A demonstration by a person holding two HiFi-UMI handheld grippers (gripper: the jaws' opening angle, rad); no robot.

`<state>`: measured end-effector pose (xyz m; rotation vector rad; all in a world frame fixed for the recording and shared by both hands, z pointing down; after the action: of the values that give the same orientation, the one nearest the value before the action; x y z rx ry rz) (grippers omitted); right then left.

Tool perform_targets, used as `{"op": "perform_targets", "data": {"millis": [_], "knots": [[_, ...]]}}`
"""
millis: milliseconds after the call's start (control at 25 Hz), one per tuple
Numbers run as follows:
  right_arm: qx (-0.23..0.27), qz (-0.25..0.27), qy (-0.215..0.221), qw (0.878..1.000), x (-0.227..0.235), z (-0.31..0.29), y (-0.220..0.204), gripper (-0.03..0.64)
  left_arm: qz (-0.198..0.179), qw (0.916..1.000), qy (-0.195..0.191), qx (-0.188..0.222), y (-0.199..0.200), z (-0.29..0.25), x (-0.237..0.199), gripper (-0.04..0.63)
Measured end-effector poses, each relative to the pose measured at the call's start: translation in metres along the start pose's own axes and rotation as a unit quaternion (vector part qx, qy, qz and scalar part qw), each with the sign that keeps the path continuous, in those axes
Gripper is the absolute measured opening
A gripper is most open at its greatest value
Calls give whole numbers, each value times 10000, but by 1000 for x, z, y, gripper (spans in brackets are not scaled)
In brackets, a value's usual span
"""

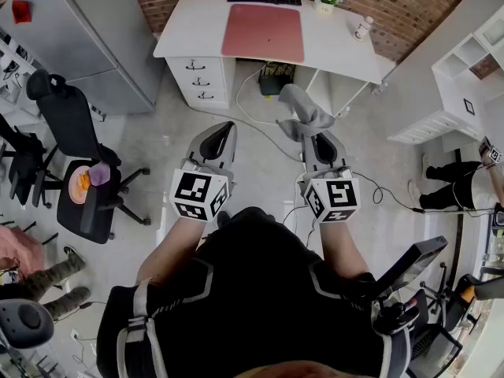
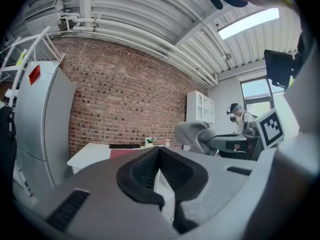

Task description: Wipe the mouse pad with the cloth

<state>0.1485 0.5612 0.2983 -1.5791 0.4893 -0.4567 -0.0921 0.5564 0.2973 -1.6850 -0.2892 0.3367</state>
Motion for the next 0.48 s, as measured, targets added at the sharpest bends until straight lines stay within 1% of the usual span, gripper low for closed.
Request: {"op": "perform_targets", "data": {"millis": [160,480], "knots": [[-12,8,68,10000,-3,0,1,32,-21,10000,64,64,2,3,1,3],[-10,-78,47,10000,-5,0,0,32,30,10000,83,21,2,6,-2,3]]}}
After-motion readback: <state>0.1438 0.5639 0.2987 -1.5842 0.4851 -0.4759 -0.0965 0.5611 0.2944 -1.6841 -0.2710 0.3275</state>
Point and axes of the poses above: the fingertips, and each gripper's own axes: z backward along the fingers, x to its right, y out of its top, the point moved 9 cm from there along z, backward along the fingers, and after that the axes turned 9 degrees about y, right-handed, at the moved point
